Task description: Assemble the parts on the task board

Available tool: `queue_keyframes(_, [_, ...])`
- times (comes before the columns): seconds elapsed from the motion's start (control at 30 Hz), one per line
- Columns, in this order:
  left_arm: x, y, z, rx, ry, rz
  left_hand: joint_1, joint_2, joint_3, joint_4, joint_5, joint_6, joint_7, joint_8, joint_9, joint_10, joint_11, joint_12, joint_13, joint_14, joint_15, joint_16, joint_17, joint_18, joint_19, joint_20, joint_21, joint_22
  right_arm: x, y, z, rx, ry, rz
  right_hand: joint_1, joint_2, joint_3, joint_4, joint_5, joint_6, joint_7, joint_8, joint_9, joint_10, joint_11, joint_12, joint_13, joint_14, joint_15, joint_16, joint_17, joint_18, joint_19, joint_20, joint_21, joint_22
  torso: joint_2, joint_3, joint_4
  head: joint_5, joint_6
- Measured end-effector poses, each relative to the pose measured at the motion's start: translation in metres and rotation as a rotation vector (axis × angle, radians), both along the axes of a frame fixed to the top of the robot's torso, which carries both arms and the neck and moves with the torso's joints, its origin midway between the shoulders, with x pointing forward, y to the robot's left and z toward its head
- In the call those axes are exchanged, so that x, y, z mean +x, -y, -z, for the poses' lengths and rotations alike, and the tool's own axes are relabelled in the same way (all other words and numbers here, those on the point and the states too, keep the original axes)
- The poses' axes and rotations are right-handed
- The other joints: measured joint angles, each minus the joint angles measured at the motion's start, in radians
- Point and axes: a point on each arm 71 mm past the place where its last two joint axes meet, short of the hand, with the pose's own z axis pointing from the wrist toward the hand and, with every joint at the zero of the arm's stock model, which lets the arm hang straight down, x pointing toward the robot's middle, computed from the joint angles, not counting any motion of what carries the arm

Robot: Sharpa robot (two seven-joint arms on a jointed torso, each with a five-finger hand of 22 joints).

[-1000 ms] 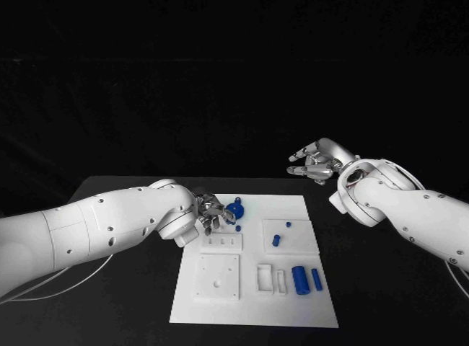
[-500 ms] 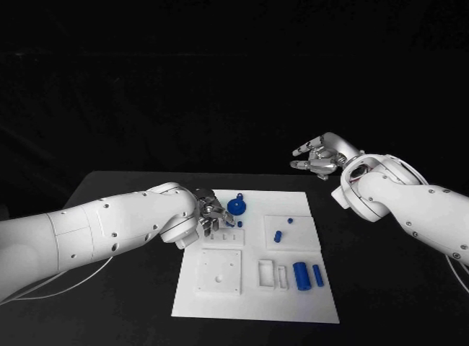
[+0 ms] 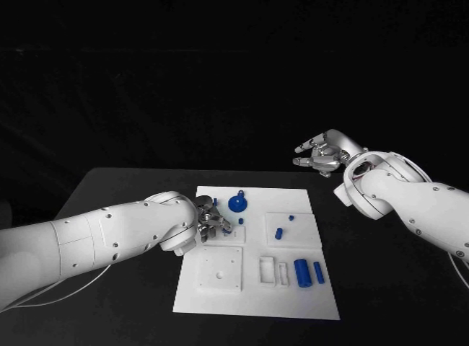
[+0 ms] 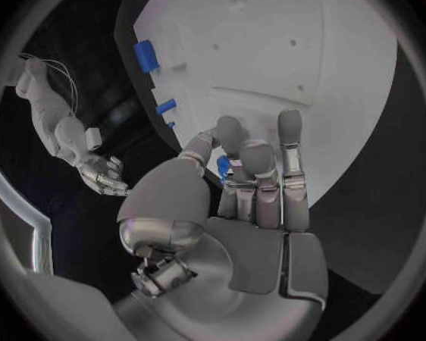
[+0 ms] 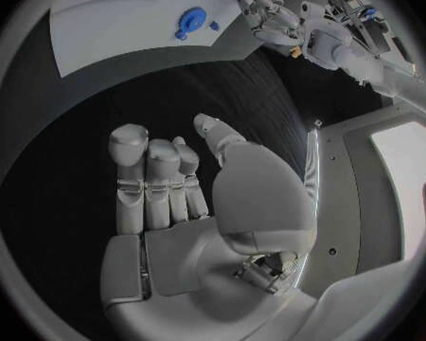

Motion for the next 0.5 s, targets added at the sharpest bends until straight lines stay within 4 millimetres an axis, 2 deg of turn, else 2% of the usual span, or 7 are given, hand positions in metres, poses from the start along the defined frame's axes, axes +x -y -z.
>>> queue_keyframes(0.3, [0.0006,-0.0056,0.0002,0.007,0.001,-0.005,-0.002,0.002,0.0,0.0,0.0,0.0,0.0,0.0,0.028,0.0,0.0,0.0,0.0,0.0,0.0,0.0,0.0,0.0,0.007,0.0,-0.015,0.016,0.0002,0.0004,0.0002,0.001,-0.002,0.002,0.0,0.0,0.0,0.0,0.004,0.0,0.0,0.0,0.0,0.0,0.0,0.0,0.0,0.0,0.0,0.0,0.001,0.0,0.0,0.0,0.0,0.0,0.0,0.001,0.0,0.001,-0.005])
queue_keyframes(0.5, [0.0004,-0.0065,0.0001,0.01,0.0,-0.002,-0.006,0.006,0.0,0.0,0.0,0.0,0.0,-0.001,0.028,0.0,0.0,0.0,-0.001,0.003,-0.003,0.0,-0.002,0.0,0.014,-0.007,-0.037,0.037,0.0002,0.0006,0.0003,0.002,-0.002,0.002,0.0,0.0,0.004,0.004,0.004,0.004,0.001,0.0,0.0,-0.004,-0.004,0.0,0.0,0.0,0.0,0.0,0.001,0.0,0.0,0.0,0.0,0.0,0.0,0.0009,-0.0004,0.001,-0.008])
